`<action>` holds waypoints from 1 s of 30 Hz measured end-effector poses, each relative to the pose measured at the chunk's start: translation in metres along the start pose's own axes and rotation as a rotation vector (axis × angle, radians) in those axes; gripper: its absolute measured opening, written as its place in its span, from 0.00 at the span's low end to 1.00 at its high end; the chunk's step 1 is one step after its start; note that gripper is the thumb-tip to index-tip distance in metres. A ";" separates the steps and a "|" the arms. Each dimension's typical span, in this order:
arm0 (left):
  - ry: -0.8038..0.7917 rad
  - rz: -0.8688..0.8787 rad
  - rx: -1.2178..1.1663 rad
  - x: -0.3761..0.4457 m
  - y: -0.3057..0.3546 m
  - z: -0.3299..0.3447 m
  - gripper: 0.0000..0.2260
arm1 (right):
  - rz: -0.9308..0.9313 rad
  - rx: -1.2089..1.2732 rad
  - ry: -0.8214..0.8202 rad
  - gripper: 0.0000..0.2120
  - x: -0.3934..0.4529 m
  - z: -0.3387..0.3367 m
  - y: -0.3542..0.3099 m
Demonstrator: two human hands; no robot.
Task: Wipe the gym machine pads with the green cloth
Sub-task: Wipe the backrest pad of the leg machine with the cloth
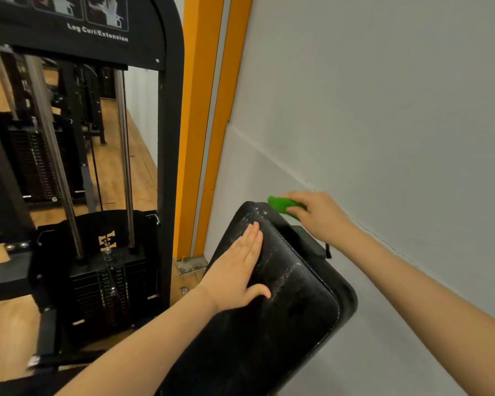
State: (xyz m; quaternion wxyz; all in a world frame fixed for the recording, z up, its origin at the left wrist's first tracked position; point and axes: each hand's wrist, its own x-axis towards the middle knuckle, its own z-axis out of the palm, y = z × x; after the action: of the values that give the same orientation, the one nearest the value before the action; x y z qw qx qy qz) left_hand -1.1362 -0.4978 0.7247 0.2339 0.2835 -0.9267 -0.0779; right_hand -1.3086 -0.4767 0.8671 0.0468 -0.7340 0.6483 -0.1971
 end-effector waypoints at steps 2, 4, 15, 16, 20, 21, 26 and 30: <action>-0.006 -0.006 -0.001 0.001 0.001 -0.002 0.46 | 0.002 0.007 -0.055 0.16 0.032 0.014 -0.005; -0.009 -0.005 0.008 0.000 0.001 -0.002 0.46 | 0.024 -0.013 -0.116 0.16 0.043 0.031 -0.005; -0.056 -0.032 0.020 0.001 0.003 -0.007 0.46 | -0.039 0.013 0.062 0.16 -0.116 0.007 0.010; -0.056 -0.041 0.023 0.001 0.004 -0.008 0.46 | -0.028 0.006 0.051 0.16 -0.115 0.003 0.009; -0.079 -0.062 0.061 0.001 0.010 -0.018 0.48 | 0.026 -0.080 -0.011 0.17 -0.074 0.001 0.001; -0.083 -0.073 0.057 0.002 0.013 -0.020 0.48 | 0.030 -0.080 -0.036 0.17 -0.066 0.005 -0.002; -0.121 -0.120 0.036 0.000 0.029 -0.024 0.51 | 0.097 -0.040 0.026 0.18 -0.100 0.018 0.000; -0.116 -0.133 0.039 -0.002 0.029 -0.019 0.52 | 0.128 -0.016 0.189 0.19 -0.157 0.027 0.006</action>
State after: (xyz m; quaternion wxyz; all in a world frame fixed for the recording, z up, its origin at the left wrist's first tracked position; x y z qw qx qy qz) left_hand -1.1400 -0.4732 0.7485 0.1684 0.3441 -0.9192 -0.0914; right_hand -1.3170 -0.3306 0.8043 -0.0082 -0.6696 0.6968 -0.2568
